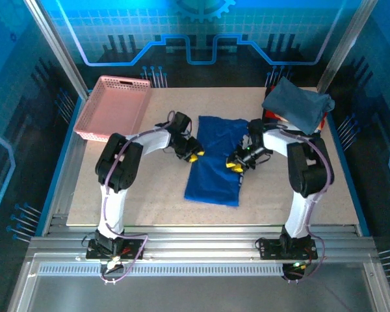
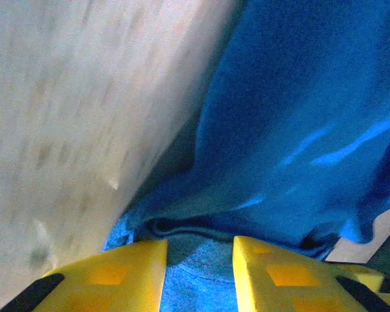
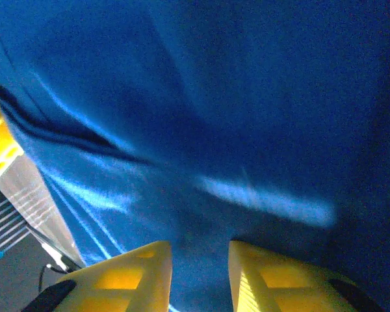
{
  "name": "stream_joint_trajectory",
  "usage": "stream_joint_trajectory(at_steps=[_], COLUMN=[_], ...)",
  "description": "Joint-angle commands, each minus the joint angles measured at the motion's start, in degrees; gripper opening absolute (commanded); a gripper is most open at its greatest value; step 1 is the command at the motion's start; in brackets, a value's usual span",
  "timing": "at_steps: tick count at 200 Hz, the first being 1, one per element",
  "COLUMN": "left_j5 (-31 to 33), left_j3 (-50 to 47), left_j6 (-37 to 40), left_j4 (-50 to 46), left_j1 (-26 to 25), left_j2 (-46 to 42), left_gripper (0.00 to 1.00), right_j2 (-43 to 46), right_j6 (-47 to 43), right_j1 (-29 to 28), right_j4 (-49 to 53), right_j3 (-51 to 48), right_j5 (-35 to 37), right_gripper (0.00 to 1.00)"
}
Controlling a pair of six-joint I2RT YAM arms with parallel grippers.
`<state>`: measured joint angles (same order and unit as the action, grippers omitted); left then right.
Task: Fold and stack the t-shirts
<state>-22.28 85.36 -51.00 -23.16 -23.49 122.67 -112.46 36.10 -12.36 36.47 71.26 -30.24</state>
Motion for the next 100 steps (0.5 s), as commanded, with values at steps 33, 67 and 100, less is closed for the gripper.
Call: stream_joint_trajectory(at_steps=[33,67,100], left_j5=[2.2,1.3,-8.6], left_j3=[0.3,-10.8,-22.3], left_j6=[3.5,4.4,6.0], left_j4=[-2.4,-2.3,-3.4], left_j1=[3.5,9.2,8.0], left_j2=[-6.0,-23.6,-30.5], left_gripper=[0.58,0.71,0.72], right_j2=[-4.3,9.6,22.5], right_j6=[-3.9,-3.9,1.5], right_j1=[0.4,-0.8,-3.6], right_j4=[5.2,9.4,7.9], right_j3=[14.2,8.0,-7.1], right_j5=[-0.7,0.5,1.0], right_gripper=[0.41,0.58,0.63])
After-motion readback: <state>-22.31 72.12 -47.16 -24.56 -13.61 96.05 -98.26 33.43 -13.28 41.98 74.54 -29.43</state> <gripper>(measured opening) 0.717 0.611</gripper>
